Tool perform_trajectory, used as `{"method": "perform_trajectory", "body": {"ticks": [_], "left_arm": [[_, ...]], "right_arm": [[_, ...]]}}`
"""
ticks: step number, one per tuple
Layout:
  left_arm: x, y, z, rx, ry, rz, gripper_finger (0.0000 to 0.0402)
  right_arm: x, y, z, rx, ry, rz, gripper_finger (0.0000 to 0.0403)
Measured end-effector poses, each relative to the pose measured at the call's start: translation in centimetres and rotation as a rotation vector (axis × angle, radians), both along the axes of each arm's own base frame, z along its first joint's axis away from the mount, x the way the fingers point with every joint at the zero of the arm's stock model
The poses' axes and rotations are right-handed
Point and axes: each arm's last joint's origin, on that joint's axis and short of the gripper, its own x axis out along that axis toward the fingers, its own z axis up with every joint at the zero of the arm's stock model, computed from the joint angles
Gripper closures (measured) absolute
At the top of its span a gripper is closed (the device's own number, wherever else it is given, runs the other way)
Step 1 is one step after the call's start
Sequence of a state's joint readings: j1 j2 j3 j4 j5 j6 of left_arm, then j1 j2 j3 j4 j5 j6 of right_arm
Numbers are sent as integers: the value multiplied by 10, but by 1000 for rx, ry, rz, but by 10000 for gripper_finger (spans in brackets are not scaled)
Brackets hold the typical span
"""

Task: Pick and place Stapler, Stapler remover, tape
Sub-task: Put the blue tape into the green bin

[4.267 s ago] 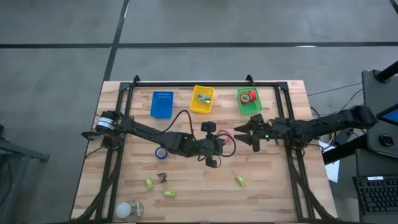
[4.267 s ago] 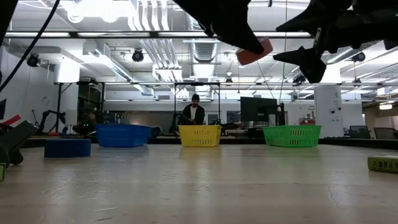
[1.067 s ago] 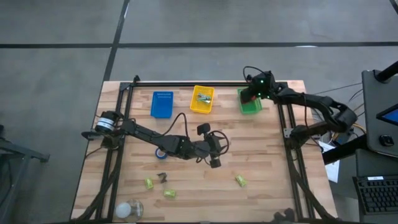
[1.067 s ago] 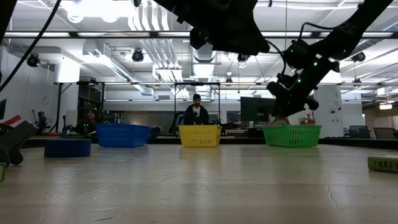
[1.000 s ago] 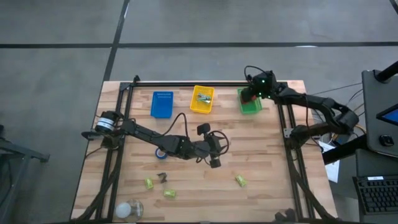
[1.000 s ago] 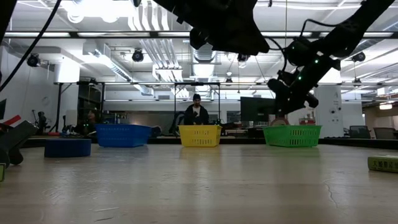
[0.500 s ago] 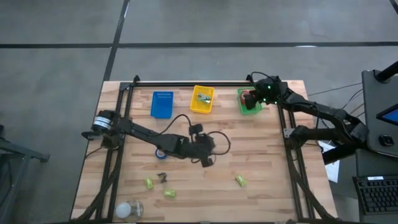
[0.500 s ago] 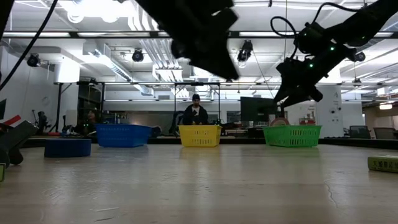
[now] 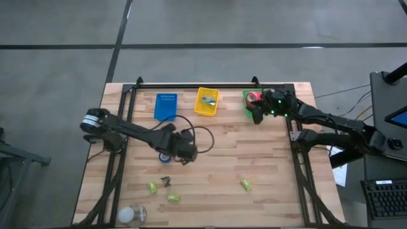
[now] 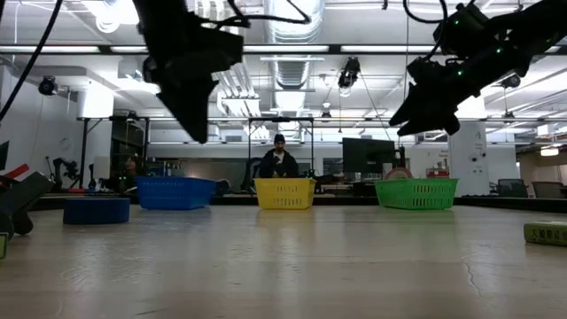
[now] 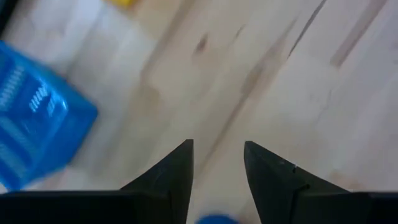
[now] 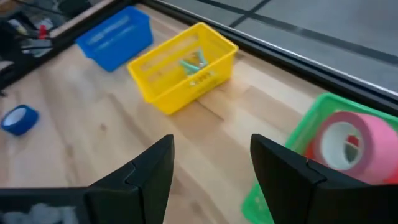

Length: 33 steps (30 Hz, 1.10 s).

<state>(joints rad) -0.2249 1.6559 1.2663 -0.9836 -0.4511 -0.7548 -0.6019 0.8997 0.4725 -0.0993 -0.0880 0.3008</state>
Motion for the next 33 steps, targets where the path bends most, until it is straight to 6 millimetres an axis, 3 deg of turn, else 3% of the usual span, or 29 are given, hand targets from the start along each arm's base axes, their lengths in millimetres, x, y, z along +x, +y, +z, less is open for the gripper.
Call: {"method": "perform_trajectory", "body": {"ticks": [11, 20, 28, 33], "left_arm": [[-48, 4, -37, -218, 10, 202, 262], [-63, -3, -60, -405, -64, 210, 261], [-60, -4, -49, -420, -104, 180, 264], [-62, -4, -58, -421, -77, 245, 264]], "right_arm": [[8, 14, 2, 3, -17, 80, 197], [9, 16, 2, 17, -25, 76, 197], [9, 16, 2, 17, -27, 76, 197], [9, 16, 2, 22, -29, 75, 197]]}}
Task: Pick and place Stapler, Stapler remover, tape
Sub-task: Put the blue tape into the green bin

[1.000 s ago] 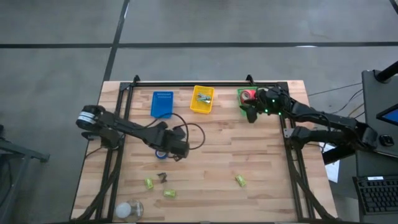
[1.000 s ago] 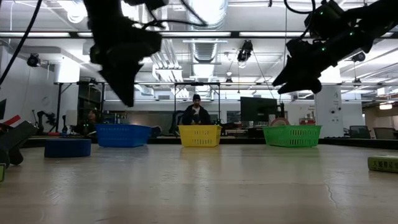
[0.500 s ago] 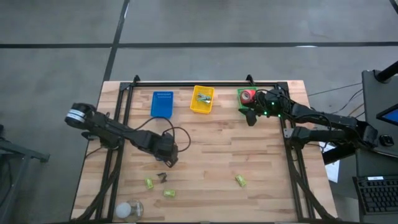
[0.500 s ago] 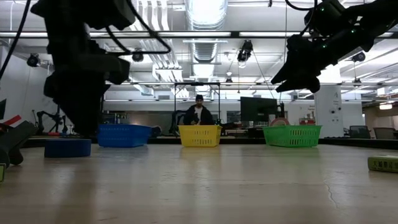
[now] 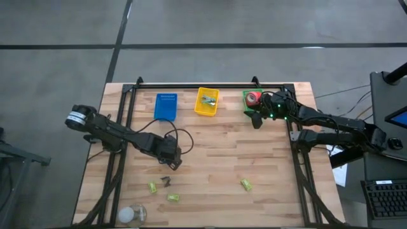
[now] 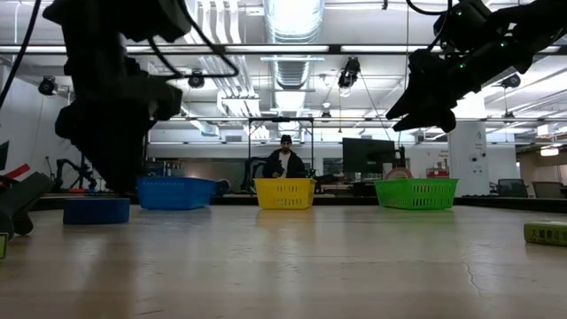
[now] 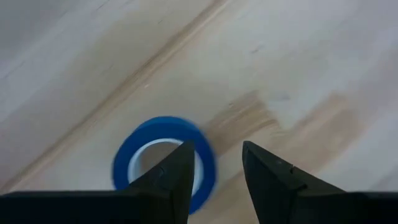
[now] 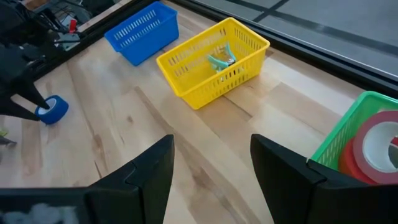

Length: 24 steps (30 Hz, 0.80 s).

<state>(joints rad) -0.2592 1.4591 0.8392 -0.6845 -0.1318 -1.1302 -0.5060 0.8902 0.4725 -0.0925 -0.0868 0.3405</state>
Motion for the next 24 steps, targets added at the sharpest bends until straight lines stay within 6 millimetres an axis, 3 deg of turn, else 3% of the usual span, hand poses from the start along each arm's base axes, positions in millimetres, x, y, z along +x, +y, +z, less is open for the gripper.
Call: {"method": "perform_trajectory", "body": {"ticks": [7, 13, 24], "left_arm": [[-5, 1, -21, -11, 76, 51, 264], [-2, 0, -30, 8, 88, -6, 267], [1, 0, -30, 46, 62, -90, 353]], "right_arm": [[0, 0, 0, 0, 1, 1, 197], [0, 0, -1, 1, 2, 0, 197], [2, 5, -1, 1, 3, 29, 197]]}}
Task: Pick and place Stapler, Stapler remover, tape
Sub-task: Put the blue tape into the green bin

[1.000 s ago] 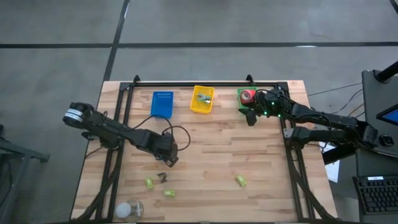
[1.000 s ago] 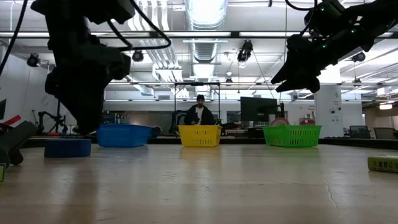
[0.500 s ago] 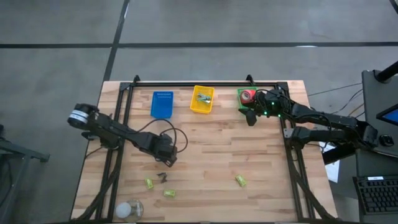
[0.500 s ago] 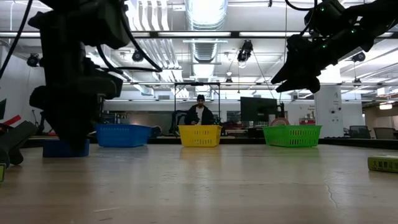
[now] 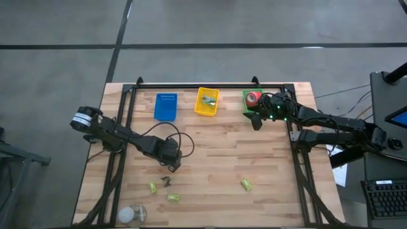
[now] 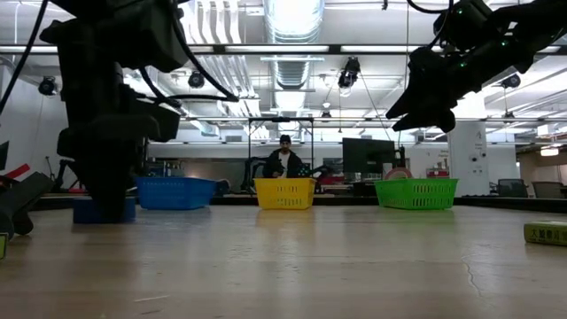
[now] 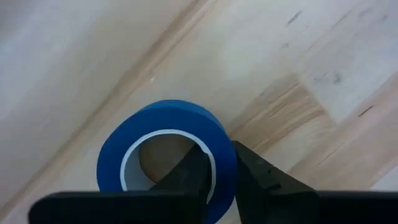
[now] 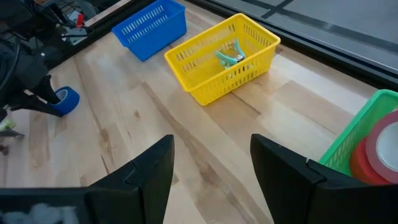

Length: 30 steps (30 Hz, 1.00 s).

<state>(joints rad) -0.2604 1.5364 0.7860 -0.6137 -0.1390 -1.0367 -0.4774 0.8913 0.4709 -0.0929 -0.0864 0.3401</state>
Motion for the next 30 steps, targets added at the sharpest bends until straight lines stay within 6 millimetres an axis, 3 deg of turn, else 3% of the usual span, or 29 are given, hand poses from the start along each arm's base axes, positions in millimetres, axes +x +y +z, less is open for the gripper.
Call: {"method": "perform_trajectory", "body": {"ticks": [10, 18, 30], "left_arm": [[17, -3, 9, 24, -156, -153, 340], [51, -7, 39, 137, -488, -300, 352], [84, 6, 86, 221, -1055, -463, 347]], "right_arm": [[1, 4, -3, 5, 8, 19, 197], [4, 15, -10, -39, 27, 139, 197], [13, 42, -17, -249, -230, 366, 197]]}}
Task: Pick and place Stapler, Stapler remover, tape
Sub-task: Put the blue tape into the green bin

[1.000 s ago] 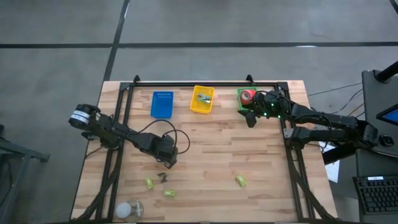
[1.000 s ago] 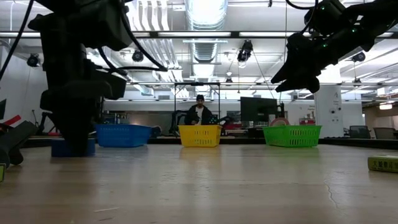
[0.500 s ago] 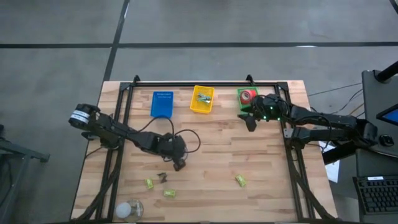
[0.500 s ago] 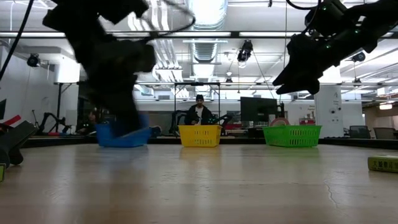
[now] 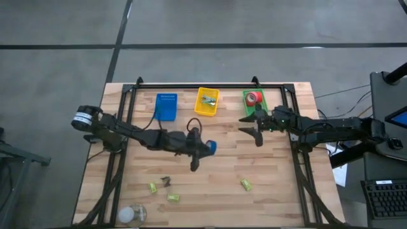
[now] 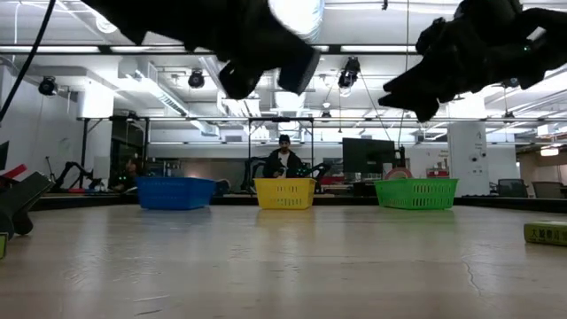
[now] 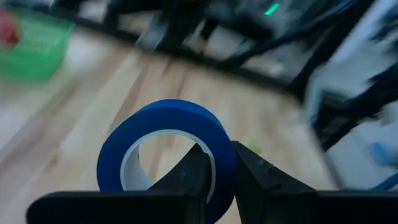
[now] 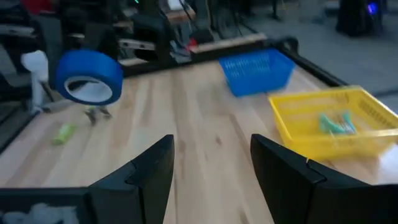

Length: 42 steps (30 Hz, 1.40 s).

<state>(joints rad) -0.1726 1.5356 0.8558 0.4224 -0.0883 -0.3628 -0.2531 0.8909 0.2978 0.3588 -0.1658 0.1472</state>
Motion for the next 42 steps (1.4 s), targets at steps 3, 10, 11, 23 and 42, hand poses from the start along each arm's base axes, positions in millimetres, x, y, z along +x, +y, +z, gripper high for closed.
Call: {"method": "perform_trajectory", "body": {"ticks": [3, 10, 11, 23, 42], "left_arm": [[4, 5, 10, -7, -110, -72, 347], [9, 19, 15, -10, -203, -51, 346], [10, 19, 14, -11, -213, -48, 346], [25, 25, 3, -45, -349, -63, 346], [26, 24, -3, -57, -307, -67, 346]], "right_arm": [[-2, 4, -5, -5, -47, 18, 197], [-2, 13, -6, 44, -134, 54, 197], [-1, 14, -6, 41, -141, 64, 197], [29, 17, 0, 22, -155, 100, 197], [83, 34, 9, -63, -121, 214, 198]]}}
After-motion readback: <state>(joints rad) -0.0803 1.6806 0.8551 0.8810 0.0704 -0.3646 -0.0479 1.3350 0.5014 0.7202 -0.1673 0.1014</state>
